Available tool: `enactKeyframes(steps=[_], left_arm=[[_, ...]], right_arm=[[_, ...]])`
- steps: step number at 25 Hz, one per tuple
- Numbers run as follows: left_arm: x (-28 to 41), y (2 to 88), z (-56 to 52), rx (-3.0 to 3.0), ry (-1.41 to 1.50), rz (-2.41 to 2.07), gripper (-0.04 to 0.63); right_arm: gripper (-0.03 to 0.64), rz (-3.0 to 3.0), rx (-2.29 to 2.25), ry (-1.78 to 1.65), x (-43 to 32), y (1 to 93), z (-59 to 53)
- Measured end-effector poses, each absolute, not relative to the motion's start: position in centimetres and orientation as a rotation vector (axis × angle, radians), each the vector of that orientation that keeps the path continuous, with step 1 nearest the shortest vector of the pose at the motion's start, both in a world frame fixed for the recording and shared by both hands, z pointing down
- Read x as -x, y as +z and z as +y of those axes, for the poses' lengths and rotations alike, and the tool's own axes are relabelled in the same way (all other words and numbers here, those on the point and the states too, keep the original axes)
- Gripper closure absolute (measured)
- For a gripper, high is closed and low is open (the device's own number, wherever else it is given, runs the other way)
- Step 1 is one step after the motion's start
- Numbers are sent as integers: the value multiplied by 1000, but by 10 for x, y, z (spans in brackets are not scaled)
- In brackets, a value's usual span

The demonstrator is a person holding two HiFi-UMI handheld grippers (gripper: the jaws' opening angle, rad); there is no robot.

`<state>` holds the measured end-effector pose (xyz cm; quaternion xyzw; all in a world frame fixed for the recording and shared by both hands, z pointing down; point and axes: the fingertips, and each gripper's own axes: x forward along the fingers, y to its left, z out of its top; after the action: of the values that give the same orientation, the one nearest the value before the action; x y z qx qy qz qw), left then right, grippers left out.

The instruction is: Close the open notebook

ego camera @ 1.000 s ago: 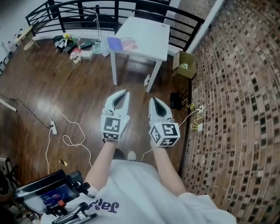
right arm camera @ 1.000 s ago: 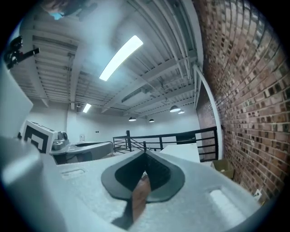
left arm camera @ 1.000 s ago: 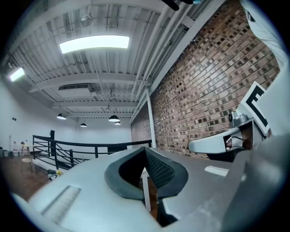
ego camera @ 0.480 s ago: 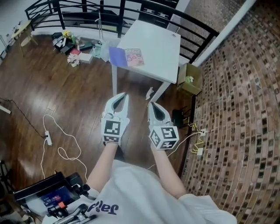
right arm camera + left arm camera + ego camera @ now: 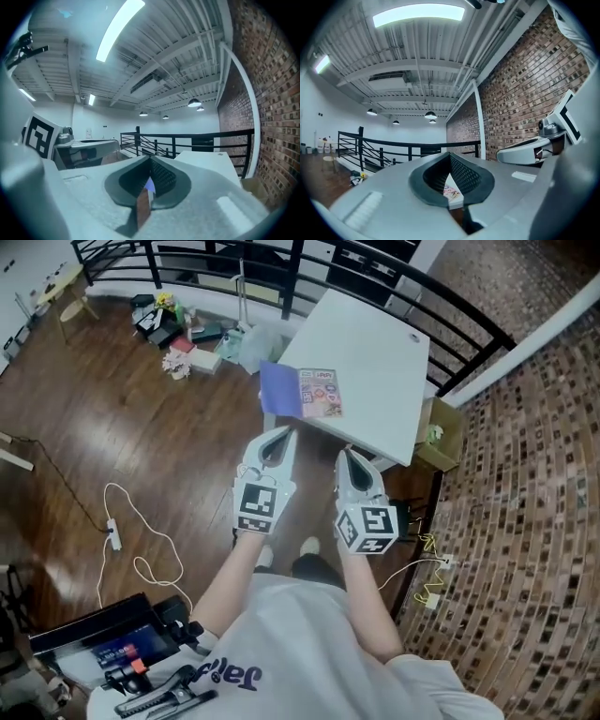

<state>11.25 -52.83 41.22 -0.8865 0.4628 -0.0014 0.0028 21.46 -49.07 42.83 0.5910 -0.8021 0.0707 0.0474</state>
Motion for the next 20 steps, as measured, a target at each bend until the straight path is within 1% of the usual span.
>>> enactKeyframes(steps=[4, 9, 12, 16, 20], left_arm=[[-131, 414, -580, 2752, -5, 1482, 583], [-159, 410, -646, 2691, 30, 1569, 583], [-173, 401, -681, 2657, 27, 1607, 581], [-157, 411, -702, 2611, -16, 1827, 581], [-131, 448, -720, 2617, -90, 1937, 580]], right_arm=[[627, -2499, -1761, 184, -233, 429, -552], [627, -2607, -1605, 144, -254, 432, -624], [627, -2622, -1563, 19, -278, 412, -669], [627, -2626, -1538, -86, -303, 403, -703], [627, -2645, -1485, 32, -304, 426, -727]])
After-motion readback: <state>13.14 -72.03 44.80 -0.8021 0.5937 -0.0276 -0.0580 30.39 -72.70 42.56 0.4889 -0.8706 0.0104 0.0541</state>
